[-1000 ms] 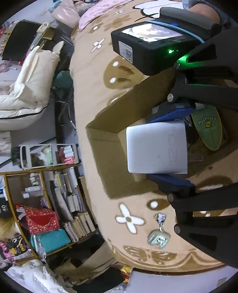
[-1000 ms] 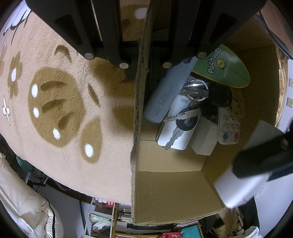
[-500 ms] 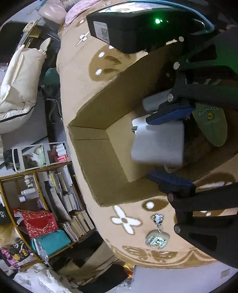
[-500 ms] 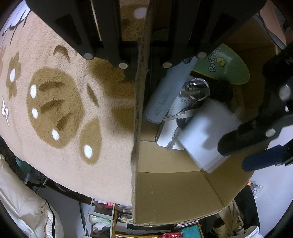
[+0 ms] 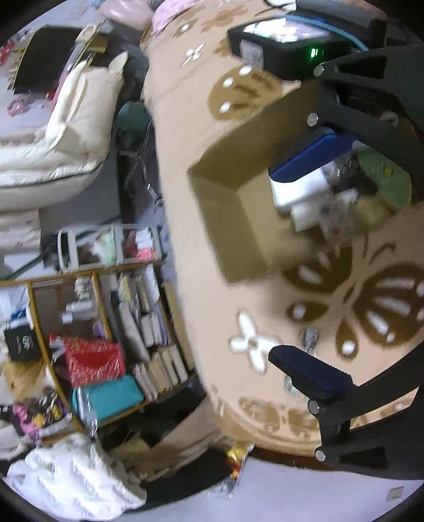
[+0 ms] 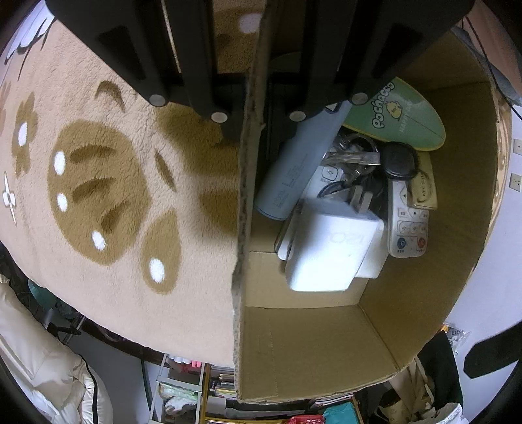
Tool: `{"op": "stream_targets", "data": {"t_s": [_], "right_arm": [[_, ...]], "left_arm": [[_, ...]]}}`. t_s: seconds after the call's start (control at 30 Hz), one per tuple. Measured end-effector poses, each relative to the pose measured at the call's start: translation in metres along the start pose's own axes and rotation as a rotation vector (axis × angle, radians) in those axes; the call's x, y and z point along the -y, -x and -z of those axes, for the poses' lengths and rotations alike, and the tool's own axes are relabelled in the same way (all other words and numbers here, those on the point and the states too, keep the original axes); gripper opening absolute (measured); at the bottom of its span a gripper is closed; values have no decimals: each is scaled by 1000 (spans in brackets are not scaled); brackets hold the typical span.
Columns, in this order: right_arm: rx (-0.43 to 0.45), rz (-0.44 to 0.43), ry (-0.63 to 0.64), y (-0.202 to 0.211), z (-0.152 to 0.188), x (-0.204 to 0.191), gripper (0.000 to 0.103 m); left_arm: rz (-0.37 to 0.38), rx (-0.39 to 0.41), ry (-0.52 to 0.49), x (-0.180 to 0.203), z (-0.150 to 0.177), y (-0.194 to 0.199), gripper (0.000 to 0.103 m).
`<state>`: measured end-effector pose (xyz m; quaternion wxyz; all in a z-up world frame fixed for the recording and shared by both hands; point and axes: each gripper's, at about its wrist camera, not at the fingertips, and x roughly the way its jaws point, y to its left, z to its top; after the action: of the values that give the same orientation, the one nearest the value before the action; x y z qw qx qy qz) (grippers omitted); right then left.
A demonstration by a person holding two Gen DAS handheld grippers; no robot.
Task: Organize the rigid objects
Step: 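Move the left gripper over the green Cheers case and grasp it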
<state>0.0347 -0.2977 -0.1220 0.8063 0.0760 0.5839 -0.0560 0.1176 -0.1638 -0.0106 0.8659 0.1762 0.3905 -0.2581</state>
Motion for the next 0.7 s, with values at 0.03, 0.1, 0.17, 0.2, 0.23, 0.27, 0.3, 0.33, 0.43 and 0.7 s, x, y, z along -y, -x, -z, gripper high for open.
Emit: {"op": "stream_targets", "data": {"t_s": [0.03,0.1,0.17,0.2,0.23,0.27,0.3,0.33,0.43,0.7], "right_arm": [[0,0,0,0,0,-1,10],[0,0,1,0,0,-1,10],[-1,1,1,0,0,-1,10],[-1,1,2,0,0,-1,10],[0,2,2,0,0,-2,10],[0,1,1,0,0,-2,10],[0,1,1,0,0,-2,10],[0,0,1,0,0,-2,10],[0,0,1,0,0,-2,10],[0,0,0,0,0,-2,10]], "left_arm": [[-10,-2,8,-10,-1,-2,100],[-24,-9,25,-27,-2,-8,100],[-43,-21,46,-47,-1,-15,100],[-48,-37,60,-59,0,-22,100],[-41,-51,74,-68,1,-27,100],[-40,-74,86,-77,4,-34,100],[-52,-86,81,-87,6,-41,100],[-66,-85,79,-93,8,-45,100],[-69,-104,103,-115,16,-59,100],[-76,-209,179,-158,38,-117,99]]}}
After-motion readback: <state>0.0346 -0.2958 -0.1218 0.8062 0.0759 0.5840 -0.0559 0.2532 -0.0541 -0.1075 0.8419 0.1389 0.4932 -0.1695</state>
